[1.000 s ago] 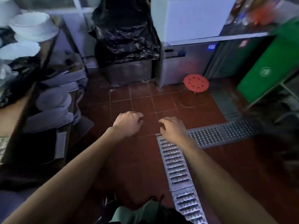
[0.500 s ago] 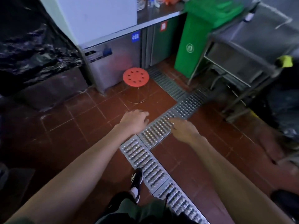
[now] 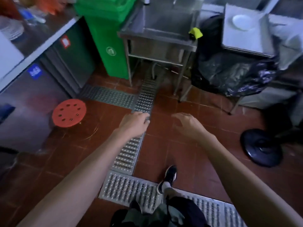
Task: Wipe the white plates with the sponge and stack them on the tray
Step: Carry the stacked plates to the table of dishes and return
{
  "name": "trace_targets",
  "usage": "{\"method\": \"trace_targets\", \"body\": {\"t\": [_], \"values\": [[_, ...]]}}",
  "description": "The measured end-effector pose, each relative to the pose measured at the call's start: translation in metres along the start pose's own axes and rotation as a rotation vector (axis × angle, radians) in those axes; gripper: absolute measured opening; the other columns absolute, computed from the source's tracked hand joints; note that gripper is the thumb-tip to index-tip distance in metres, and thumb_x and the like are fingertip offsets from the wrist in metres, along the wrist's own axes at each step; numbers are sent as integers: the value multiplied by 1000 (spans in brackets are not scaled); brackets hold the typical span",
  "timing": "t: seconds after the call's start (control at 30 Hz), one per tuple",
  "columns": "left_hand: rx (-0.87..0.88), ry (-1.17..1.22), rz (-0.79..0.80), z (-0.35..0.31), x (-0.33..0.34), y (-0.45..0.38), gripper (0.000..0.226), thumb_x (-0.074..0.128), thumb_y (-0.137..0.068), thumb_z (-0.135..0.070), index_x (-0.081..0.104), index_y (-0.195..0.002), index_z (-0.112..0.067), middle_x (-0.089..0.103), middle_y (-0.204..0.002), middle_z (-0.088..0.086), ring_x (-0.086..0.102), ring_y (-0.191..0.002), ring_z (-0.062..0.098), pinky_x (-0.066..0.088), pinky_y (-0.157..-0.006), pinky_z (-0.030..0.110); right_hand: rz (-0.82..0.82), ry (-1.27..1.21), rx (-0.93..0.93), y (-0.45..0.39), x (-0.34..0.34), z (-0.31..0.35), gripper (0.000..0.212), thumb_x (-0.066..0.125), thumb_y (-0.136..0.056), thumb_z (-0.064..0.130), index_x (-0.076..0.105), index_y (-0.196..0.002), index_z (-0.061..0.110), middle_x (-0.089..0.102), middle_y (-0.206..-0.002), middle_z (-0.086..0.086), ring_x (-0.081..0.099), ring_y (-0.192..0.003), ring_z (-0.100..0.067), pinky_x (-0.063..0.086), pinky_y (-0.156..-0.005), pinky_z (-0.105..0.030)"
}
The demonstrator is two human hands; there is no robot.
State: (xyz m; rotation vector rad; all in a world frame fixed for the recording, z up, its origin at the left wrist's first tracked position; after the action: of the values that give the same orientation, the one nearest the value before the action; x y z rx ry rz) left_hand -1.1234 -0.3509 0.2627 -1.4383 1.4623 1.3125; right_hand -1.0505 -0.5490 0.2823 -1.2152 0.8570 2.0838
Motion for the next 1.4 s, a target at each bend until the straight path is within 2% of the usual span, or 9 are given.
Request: {"method": "trace_targets", "body": {"t": [0.03, 0.13, 0.43, 0.63, 0.7, 0.87, 1.07, 1.2, 1.4], "values": [[19, -8, 3, -13, -3, -25, 40, 48, -102, -42, 57, -139, -29, 61, -141, -4, 66, -110, 19, 53, -84, 34, -30, 6, 25, -10, -10, -18, 45, 56, -97, 31, 53, -141, 25, 54, -144, 2, 54, -129, -21, 47, -104, -45], [82, -2, -4, -55, -13, -99, 41, 48, -102, -43, 57, -139, -30, 61, -141, -3, 67, -105, 21, 44, -71, 29, -106, 8, 74, -41, -42, -68, 41, 52, -97, 32, 55, -137, 26, 56, -142, 3, 55, -127, -23, 47, -102, -46], [133, 6, -43, -149, -41, -269, 39, 48, -101, -48, 58, -137, -34, 63, -136, -7, 65, -108, 18, 41, -66, 27, -232, -34, 160, -127, -147, -199, 33, 53, -93, 26, 64, -124, 27, 65, -129, 2, 61, -116, -26, 51, -95, -44], [176, 56, -29, -181, -44, -363, 39, 49, -101, -46, 59, -137, -32, 63, -137, -6, 65, -110, 19, 48, -74, 32, -208, -73, 200, -181, -181, -257, 31, 54, -93, 26, 63, -122, 31, 64, -127, 2, 64, -107, -27, 53, -88, -45], [203, 59, -27, -187, -42, -394, 39, 50, -101, -46, 60, -136, -32, 64, -134, -7, 66, -106, 19, 48, -72, 32, -196, -74, 220, -203, -187, -276, 32, 54, -94, 27, 62, -125, 27, 64, -127, 0, 63, -109, -28, 53, -88, -46], [217, 117, 8, -189, -44, -488, 39, 50, -100, -47, 60, -135, -34, 64, -136, -8, 64, -115, 19, 51, -80, 34, -185, -35, 290, -272, -209, -319, 42, 56, -93, 30, 57, -135, 25, 61, -134, -1, 59, -117, -29, 51, -93, -44], [262, 163, 22, -195, -71, -602, 38, 52, -100, -44, 60, -135, -32, 64, -135, -4, 64, -115, 22, 54, -86, 36, -193, -40, 353, -354, -253, -364, 22, 53, -95, 29, 61, -114, 24, 65, -117, -3, 60, -105, -33, 51, -84, -42], [333, 132, 35, -216, -89, -664, 39, 52, -101, -40, 59, -137, -26, 63, -135, 0, 60, -120, 25, 53, -93, 41, -253, -45, 395, -391, -286, -387, 24, 53, -93, 31, 63, -113, 20, 65, -117, -4, 60, -106, -34, 51, -84, -44], [362, 124, 40, -244, -100, -748, 39, 53, -100, -41, 58, -137, -29, 63, -135, -2, 63, -115, 25, 53, -88, 39, -271, -63, 444, -439, -321, -446, 38, 54, -93, 29, 60, -129, 24, 63, -131, -4, 56, -118, -33, 49, -94, -45]]}}
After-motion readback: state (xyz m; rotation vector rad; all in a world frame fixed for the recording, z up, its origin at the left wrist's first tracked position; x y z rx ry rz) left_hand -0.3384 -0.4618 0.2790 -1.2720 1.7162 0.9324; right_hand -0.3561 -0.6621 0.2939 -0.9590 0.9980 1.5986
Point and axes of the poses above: each hand's wrist, its own y-axis away from the middle knuckle, its own x-axis out of the palm, z = x × y, the point moved 7 cm from there along -y, towards the middle knuckle
